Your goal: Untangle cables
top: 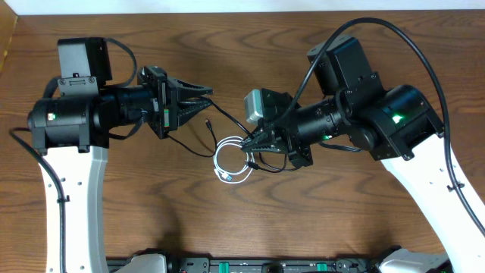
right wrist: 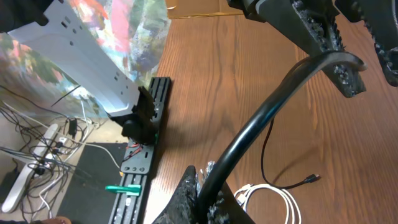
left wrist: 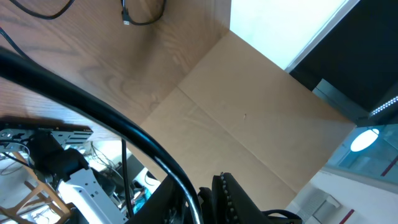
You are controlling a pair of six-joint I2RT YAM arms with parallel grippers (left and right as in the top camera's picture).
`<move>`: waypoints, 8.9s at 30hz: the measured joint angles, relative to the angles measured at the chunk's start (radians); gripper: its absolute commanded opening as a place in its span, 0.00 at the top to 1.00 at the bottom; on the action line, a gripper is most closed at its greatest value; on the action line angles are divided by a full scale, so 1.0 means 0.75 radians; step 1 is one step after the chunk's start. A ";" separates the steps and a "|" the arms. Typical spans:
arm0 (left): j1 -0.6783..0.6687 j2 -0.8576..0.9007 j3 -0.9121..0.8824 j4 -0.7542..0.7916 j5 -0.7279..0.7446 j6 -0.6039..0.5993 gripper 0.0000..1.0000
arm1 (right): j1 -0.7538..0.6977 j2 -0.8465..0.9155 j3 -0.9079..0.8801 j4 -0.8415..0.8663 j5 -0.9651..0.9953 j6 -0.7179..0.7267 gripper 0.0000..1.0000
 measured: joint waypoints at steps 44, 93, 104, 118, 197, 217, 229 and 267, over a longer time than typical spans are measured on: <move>-0.002 -0.117 -0.013 1.656 -0.088 -1.050 0.93 | -0.157 0.000 0.000 -0.016 0.191 0.439 0.01; -0.475 0.569 -0.022 1.883 -1.226 1.004 0.92 | -0.539 0.000 0.000 -0.326 0.570 0.584 0.01; -0.284 0.669 -0.019 1.935 -1.472 1.203 0.93 | -0.635 0.000 0.000 -0.401 0.574 0.589 0.01; 0.338 0.983 -0.018 1.897 -1.838 2.014 0.03 | -0.635 0.000 0.000 -0.413 0.574 0.589 0.01; -0.048 0.867 0.206 1.774 -1.312 1.534 0.93 | -0.636 0.000 -0.208 -0.271 0.558 0.615 0.01; 0.178 1.028 0.212 1.326 -1.381 1.877 0.92 | -0.636 0.000 -0.209 -0.265 0.549 0.615 0.01; 0.354 1.028 0.212 1.227 -1.759 2.184 0.04 | -0.636 0.000 -0.209 -0.270 0.527 0.615 0.01; 0.527 1.058 -0.111 0.977 -1.359 1.732 0.74 | -0.628 0.000 -0.210 -0.309 0.508 0.615 0.01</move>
